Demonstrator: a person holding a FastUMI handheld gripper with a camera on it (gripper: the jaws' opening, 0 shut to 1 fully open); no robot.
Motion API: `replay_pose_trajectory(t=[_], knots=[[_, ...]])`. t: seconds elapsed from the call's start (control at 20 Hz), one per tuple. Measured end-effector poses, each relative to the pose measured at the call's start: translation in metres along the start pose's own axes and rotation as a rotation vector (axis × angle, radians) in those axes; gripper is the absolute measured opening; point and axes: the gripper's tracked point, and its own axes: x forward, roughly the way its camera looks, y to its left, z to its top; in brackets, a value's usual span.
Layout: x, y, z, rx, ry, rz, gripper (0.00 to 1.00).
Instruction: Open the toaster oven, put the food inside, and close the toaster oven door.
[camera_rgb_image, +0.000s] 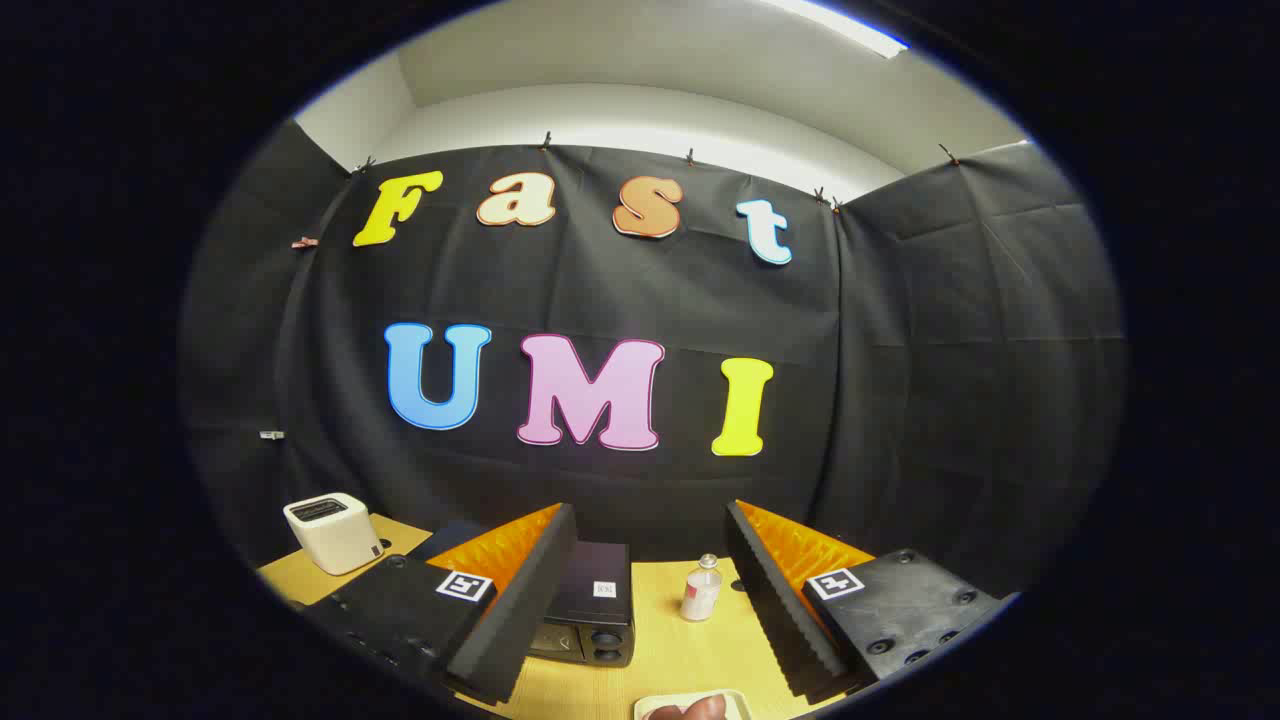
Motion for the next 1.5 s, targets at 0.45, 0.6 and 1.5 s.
replay_pose_trajectory(t=[0.45,0.6,1.5], knots=[[-0.008,0.014,0.0,-0.001,0.001,0.013,0.98],[-0.01,0.016,0.002,-0.005,-0.001,0.014,0.98],[0.026,0.16,-0.105,0.123,0.159,0.102,0.99]])
